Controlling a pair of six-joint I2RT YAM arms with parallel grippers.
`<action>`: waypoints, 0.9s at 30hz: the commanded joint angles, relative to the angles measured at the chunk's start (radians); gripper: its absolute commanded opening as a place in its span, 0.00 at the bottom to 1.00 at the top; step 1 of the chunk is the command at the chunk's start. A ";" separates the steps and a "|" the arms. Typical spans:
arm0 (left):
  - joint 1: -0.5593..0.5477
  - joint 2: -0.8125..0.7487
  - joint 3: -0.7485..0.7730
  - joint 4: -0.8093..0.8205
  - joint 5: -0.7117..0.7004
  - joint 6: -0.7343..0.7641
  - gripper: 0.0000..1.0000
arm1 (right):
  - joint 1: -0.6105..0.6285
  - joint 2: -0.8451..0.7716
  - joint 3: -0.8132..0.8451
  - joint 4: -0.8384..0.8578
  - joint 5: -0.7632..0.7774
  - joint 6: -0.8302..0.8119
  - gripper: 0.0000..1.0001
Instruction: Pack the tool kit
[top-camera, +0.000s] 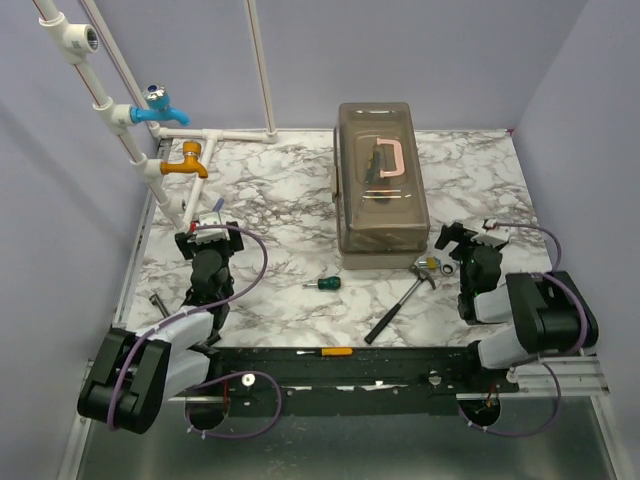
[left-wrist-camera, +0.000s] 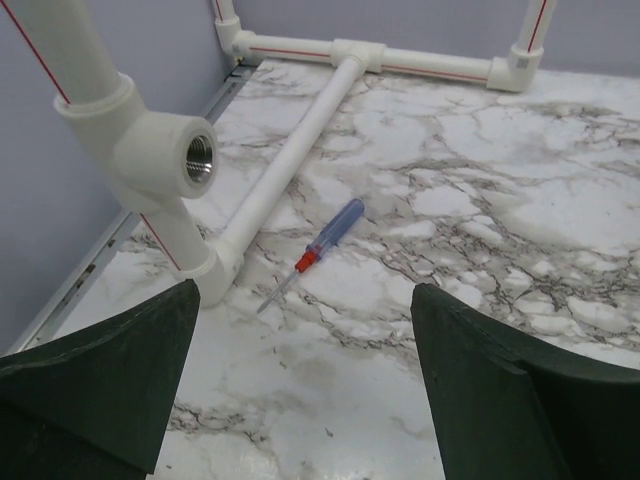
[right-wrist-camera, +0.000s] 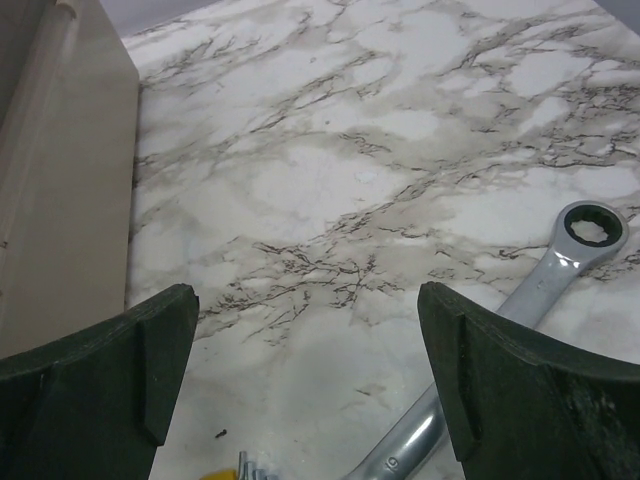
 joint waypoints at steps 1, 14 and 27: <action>0.055 0.013 0.020 0.119 0.109 0.055 0.90 | 0.001 0.260 -0.034 0.467 -0.084 -0.081 0.99; 0.200 0.182 0.044 0.230 0.384 0.035 0.98 | 0.007 0.207 0.097 0.134 -0.204 -0.128 1.00; 0.204 0.181 0.048 0.221 0.387 0.035 0.98 | 0.007 0.211 0.108 0.121 -0.221 -0.133 1.00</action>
